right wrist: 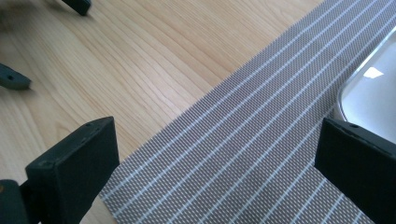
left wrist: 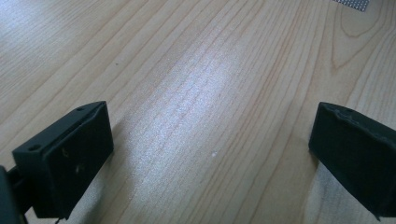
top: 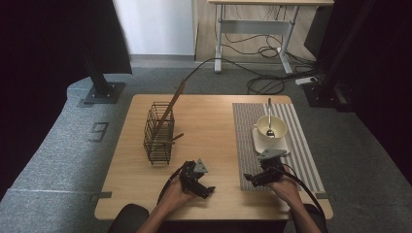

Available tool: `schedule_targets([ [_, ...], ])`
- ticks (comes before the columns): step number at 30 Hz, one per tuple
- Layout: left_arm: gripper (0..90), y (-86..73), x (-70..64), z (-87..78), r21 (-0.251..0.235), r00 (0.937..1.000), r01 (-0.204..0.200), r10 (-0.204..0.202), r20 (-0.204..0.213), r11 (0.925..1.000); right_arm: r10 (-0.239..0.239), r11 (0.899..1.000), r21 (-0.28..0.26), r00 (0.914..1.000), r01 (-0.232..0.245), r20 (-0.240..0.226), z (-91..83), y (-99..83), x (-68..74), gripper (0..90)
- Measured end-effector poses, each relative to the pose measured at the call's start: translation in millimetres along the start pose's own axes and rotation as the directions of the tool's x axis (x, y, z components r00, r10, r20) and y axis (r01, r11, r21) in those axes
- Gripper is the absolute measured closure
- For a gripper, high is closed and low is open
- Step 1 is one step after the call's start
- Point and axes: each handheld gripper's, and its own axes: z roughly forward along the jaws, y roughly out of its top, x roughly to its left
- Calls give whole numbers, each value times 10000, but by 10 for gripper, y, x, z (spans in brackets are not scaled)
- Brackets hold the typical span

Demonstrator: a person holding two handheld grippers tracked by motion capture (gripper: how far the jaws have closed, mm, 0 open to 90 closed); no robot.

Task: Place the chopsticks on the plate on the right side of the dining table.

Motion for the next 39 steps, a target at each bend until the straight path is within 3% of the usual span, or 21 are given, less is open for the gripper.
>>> schedule_targets([
  [4,0,0,-3,2,-34,10000,44,-44,-4,10000,-38,10000,44,9996,40,-290,0,73,38,0],
  [16,0,2,-7,4,-37,10000,81,-82,-47,10000,-295,9995,59,9985,298,-454,-34,280,83,0],
  [28,0,5,-10,4,-21,9999,130,-130,-51,9999,-503,9987,-142,9944,492,-934,-80,619,145,0],
  [32,0,6,-10,3,4,9999,132,-132,-48,9999,-636,9980,-123,9927,627,-1023,-77,700,183,0],
  [39,0,8,-9,2,24,9999,102,-102,-64,9999,-685,9976,-120,9851,675,-1575,-25,899,272,0],
])
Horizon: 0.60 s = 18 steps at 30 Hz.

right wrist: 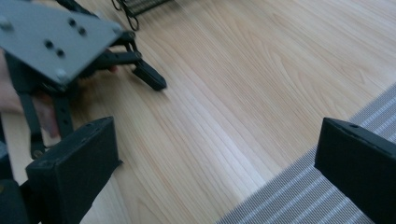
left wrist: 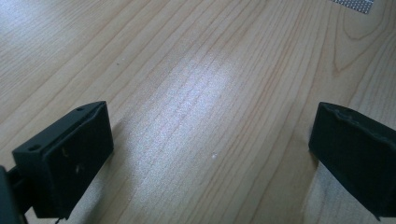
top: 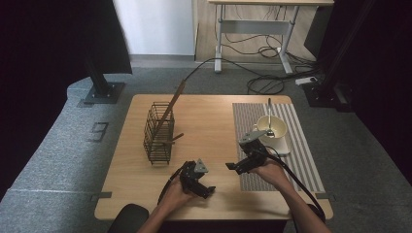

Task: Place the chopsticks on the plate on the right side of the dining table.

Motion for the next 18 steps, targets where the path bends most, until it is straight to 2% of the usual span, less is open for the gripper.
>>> schedule_targets([
  [10,0,2,-2,1,19,10000,11,-11,-19,10000,-51,10000,-87,9988,47,-486,51,213,63,0],
  [18,0,4,-5,3,4,10000,27,-27,-26,10000,-649,9973,-374,9957,625,-663,68,481,160,0],
])
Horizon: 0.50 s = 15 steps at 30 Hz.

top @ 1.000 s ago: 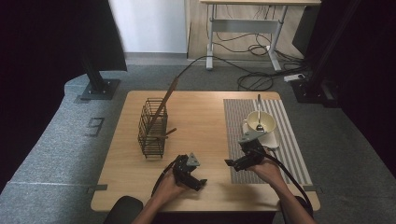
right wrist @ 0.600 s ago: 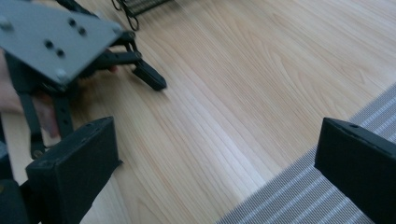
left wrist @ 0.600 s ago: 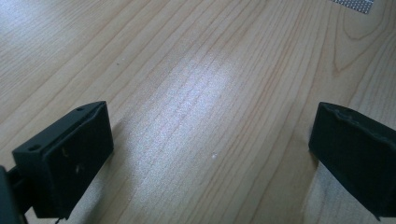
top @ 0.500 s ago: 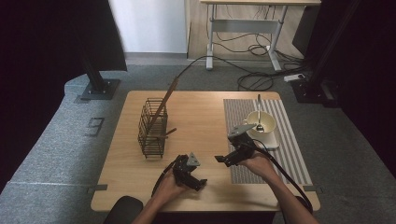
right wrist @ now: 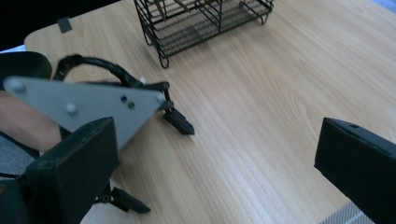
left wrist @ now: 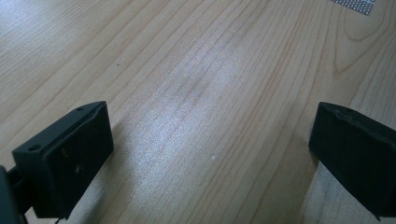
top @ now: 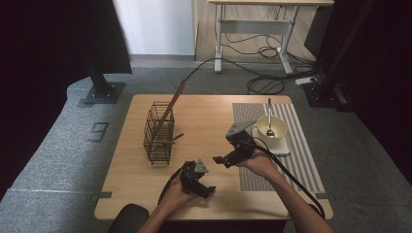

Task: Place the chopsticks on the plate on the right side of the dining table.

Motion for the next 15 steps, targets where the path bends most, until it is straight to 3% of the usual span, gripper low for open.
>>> schedule_targets([
  [9,0,1,-1,2,-9,10000,19,-19,9,10000,-263,9996,-123,9990,259,-351,66,220,33,0],
  [15,0,1,-2,2,13,10000,19,-19,36,10000,-548,9983,-244,9965,533,-625,141,420,88,82],
])
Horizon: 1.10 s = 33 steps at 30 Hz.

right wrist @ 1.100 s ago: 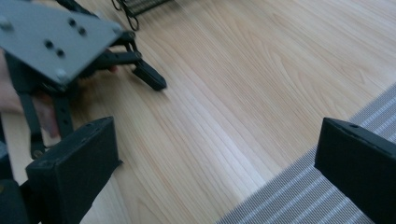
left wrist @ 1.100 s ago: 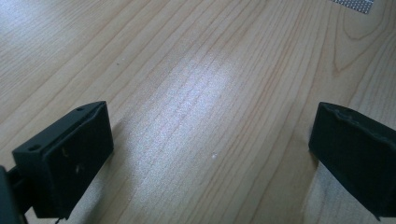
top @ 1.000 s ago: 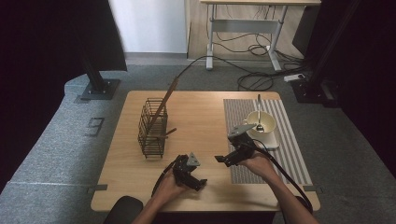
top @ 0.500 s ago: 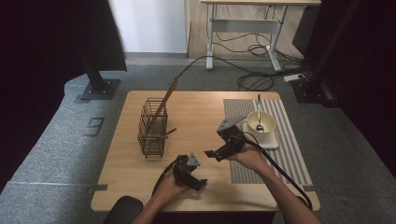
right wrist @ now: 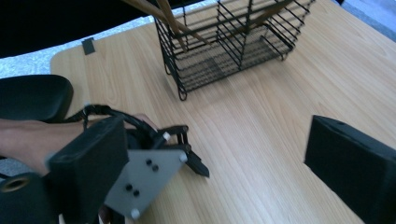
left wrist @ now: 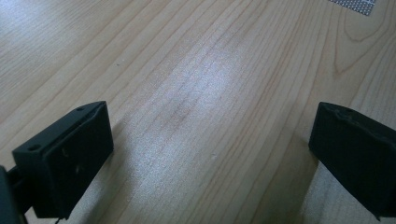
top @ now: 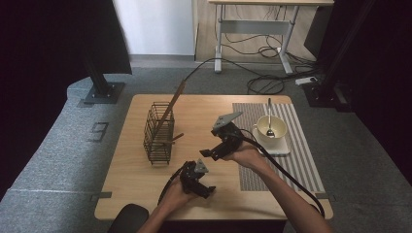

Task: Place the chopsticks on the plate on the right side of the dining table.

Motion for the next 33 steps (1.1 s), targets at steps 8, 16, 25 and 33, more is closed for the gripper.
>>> schedule_targets([
  [8,0,0,-2,2,-18,10000,14,-14,-21,10000,-83,9999,-83,9999,82,-127,99,179,19,137],
  [16,0,0,-1,1,-2,10000,-4,4,-28,10000,-89,9998,-186,9993,82,-374,231,377,66,226],
  [25,0,1,-4,1,4,10000,15,-15,-38,10000,-404,9991,-168,9980,396,-491,311,550,118,350],
  [33,0,3,-1,-3,63,10000,-41,41,-67,10000,-910,9958,73,9943,916,-553,452,648,206,528],
])
